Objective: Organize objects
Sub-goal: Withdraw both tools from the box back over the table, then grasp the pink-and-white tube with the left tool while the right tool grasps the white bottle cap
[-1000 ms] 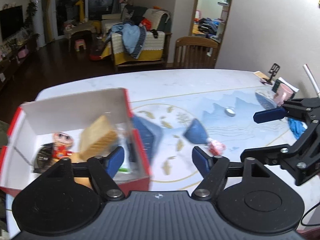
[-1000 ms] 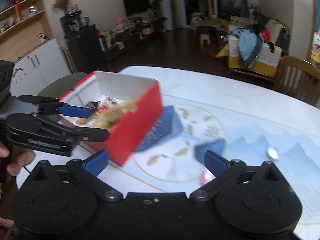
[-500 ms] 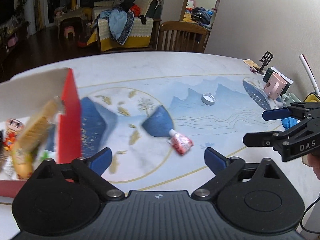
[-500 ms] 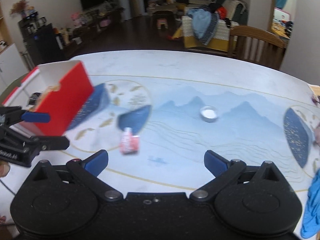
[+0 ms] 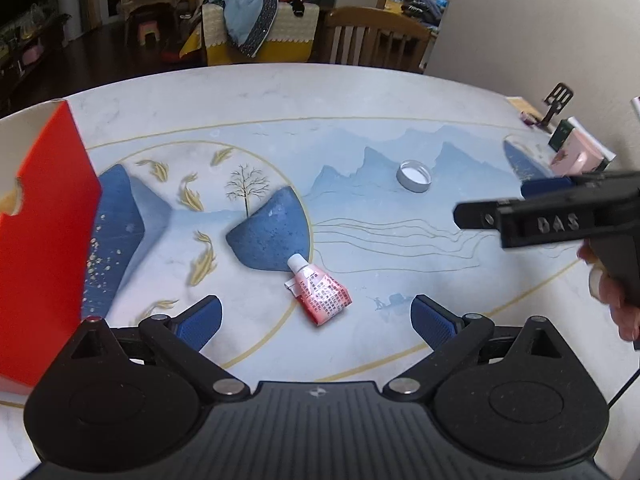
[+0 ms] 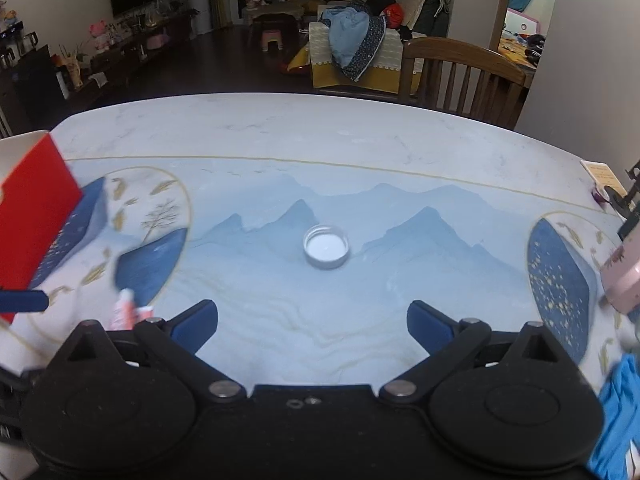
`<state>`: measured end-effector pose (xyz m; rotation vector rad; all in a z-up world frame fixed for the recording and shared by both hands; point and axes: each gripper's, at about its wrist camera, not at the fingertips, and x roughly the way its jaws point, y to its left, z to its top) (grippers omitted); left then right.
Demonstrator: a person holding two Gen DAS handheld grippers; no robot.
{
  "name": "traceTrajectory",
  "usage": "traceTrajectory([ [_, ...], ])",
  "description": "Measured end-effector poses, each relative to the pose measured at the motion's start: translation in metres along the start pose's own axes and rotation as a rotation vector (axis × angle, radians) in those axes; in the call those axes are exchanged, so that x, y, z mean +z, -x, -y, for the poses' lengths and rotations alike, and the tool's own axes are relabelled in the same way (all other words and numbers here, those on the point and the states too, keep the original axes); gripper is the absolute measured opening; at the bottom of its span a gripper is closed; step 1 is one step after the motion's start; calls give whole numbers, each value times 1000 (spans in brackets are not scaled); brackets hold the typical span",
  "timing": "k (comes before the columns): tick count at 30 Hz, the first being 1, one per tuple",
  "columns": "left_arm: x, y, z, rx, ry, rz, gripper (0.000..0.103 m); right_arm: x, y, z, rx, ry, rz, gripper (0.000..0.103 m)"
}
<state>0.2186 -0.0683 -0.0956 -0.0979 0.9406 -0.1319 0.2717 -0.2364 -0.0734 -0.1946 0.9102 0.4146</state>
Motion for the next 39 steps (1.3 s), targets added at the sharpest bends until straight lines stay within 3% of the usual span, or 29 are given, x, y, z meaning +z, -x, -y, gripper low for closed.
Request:
traceTrajectory([
  [9, 2, -29, 2, 59, 10, -12, 101, 17, -47, 8, -1, -21, -33, 96],
  [22, -4, -42, 9, 46, -27, -5, 100, 22, -79, 13, -14, -8, -64, 78],
  [25, -4, -43, 10, 47, -33, -9, 90, 23, -79, 10, -9, 5, -54, 71],
  [27, -4, -45, 10, 50, -36, -18, 73, 24, -78, 9, -3, 12, -49, 63],
  [32, -5, -46, 13, 70, -64, -30, 65, 24, -76, 8, -5, 8, -36, 49],
  [35, -4, -45, 15, 84, -88, -37, 51, 25, -75, 6, -14, 9, -33, 37],
  [38, -2, -44, 14, 59, -81, -44, 35, 24, -73, 4, -17, 17, -38, 37],
  [39, -1, -44, 13, 54, -78, -47, 35, 22, -72, 4, -18, 22, -39, 37],
])
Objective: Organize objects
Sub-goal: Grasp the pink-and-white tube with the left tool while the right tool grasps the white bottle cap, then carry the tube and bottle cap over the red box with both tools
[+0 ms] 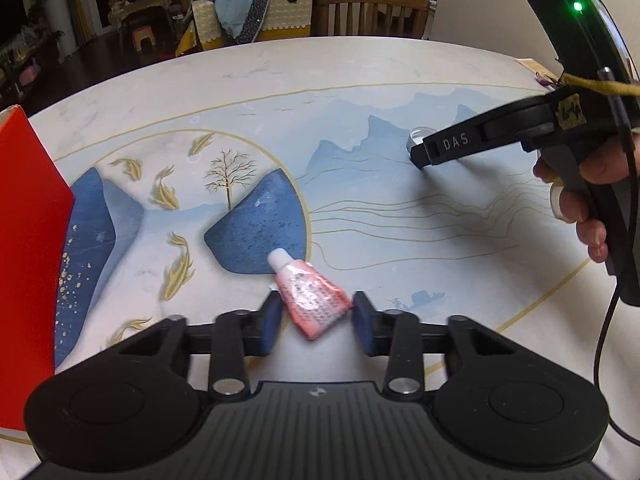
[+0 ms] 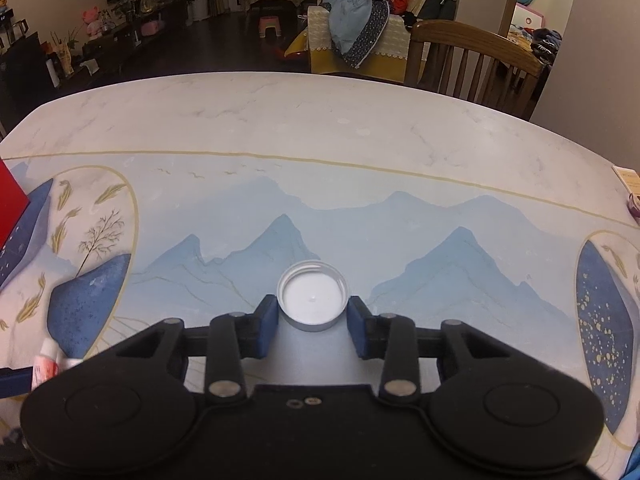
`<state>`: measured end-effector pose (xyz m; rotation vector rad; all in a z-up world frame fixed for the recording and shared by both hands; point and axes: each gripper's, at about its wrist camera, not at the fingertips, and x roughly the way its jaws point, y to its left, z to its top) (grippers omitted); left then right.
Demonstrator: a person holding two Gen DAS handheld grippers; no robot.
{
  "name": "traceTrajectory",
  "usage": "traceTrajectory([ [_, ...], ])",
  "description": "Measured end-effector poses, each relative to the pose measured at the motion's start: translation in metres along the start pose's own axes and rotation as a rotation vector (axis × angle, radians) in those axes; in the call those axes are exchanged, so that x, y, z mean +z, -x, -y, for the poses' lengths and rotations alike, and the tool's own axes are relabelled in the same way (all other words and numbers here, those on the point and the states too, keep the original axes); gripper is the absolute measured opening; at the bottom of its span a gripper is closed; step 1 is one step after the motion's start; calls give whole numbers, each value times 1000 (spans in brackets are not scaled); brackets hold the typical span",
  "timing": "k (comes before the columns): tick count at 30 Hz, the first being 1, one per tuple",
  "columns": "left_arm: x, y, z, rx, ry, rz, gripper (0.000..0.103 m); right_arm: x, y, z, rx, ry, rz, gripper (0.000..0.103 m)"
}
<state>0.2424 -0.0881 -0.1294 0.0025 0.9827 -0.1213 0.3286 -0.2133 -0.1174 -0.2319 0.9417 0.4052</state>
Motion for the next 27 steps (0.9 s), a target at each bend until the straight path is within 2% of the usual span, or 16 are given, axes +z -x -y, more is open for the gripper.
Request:
traceTrajectory([
  [5, 0, 6, -5, -16, 0, 15, 35, -13, 11, -5, 18, 1, -19, 37],
  [12, -8, 14, -17, -25, 18, 18, 34, -43, 42, -22, 85, 5, -54, 37],
  [21, -23, 42, -32, -44, 35, 30, 34, -62, 96, -57, 149, 40, -30, 37],
  [27, -29, 70, -42, -55, 24, 43, 34, -69, 127, -75, 195, 14, -20, 37],
])
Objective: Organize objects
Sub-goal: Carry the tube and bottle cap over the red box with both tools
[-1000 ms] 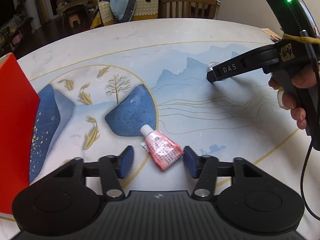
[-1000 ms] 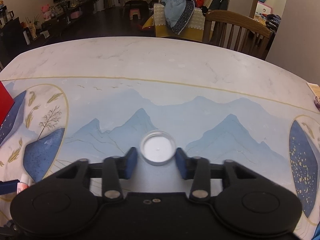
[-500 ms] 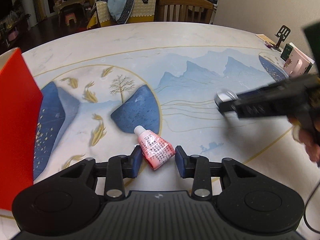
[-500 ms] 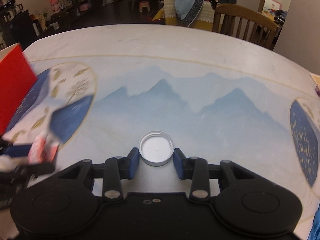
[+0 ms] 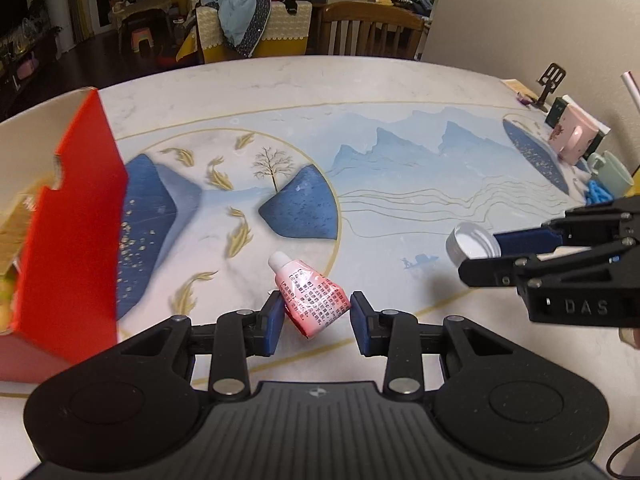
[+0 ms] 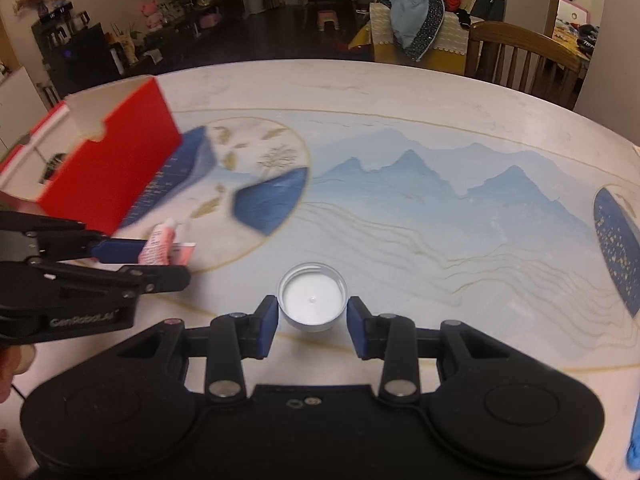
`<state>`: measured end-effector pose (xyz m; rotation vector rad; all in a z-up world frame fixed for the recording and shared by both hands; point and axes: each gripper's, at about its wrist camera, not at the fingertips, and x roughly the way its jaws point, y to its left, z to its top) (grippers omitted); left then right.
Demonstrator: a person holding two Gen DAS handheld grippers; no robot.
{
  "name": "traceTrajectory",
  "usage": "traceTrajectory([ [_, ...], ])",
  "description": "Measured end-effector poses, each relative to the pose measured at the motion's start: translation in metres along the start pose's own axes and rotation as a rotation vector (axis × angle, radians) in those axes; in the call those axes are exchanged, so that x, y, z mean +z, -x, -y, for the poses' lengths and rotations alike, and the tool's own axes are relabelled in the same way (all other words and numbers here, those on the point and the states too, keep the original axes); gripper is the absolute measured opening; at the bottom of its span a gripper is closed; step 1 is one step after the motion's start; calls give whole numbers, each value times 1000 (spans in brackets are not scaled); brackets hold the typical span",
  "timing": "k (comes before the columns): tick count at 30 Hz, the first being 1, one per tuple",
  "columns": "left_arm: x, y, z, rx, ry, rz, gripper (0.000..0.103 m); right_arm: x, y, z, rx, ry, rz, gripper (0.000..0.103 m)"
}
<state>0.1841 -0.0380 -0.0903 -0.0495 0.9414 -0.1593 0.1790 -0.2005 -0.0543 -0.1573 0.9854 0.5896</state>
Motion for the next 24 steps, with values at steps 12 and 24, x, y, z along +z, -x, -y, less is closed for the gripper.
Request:
traceTrajectory([
  [12, -10, 63, -40, -37, -9, 64, 34, 6, 40, -60, 42, 45, 39, 37],
  [24, -14, 119, -125, 53, 37, 149, 34, 50, 31, -151, 77, 208, 70, 37],
])
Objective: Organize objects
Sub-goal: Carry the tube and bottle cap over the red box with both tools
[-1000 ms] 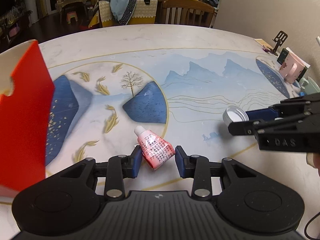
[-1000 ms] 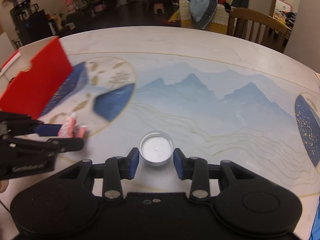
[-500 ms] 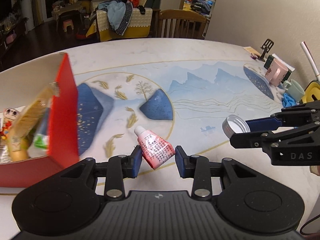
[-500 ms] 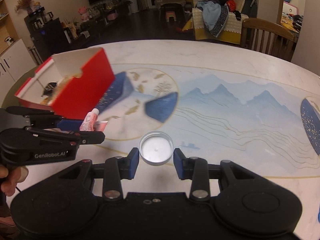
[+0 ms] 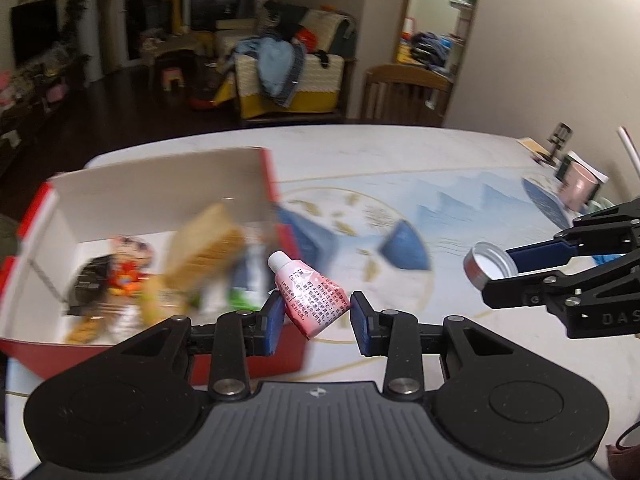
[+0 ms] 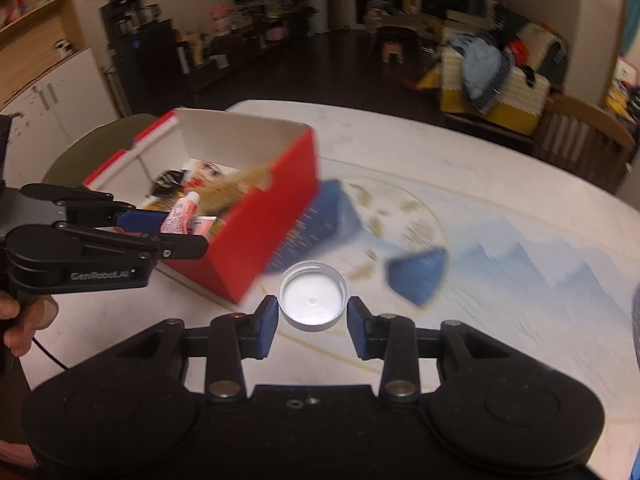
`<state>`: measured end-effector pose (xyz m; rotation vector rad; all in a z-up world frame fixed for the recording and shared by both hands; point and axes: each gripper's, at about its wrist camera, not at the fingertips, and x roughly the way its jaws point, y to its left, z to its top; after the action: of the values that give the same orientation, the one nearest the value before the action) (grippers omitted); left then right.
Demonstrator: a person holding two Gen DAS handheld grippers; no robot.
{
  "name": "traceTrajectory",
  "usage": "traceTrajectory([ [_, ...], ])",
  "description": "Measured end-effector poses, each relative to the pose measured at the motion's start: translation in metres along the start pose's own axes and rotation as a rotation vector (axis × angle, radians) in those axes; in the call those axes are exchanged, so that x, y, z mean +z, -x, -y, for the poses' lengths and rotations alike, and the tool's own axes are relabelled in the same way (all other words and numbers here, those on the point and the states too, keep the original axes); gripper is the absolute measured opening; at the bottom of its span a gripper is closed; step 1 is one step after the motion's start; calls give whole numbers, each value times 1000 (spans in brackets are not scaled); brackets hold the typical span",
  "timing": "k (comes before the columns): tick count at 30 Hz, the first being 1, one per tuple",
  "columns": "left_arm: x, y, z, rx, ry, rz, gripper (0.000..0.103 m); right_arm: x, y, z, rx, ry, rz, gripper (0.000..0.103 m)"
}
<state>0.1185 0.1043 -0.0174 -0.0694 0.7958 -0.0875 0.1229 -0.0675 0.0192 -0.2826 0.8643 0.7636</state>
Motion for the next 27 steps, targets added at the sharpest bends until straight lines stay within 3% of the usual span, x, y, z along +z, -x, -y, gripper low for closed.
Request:
traceTrajectory([
  [12, 6, 17, -88, 114, 24, 13, 35, 58, -51, -68, 28, 111, 11, 37],
  [27, 25, -36, -162, 184, -29, -97, 35, 91, -140, -124, 1, 177, -56, 37],
])
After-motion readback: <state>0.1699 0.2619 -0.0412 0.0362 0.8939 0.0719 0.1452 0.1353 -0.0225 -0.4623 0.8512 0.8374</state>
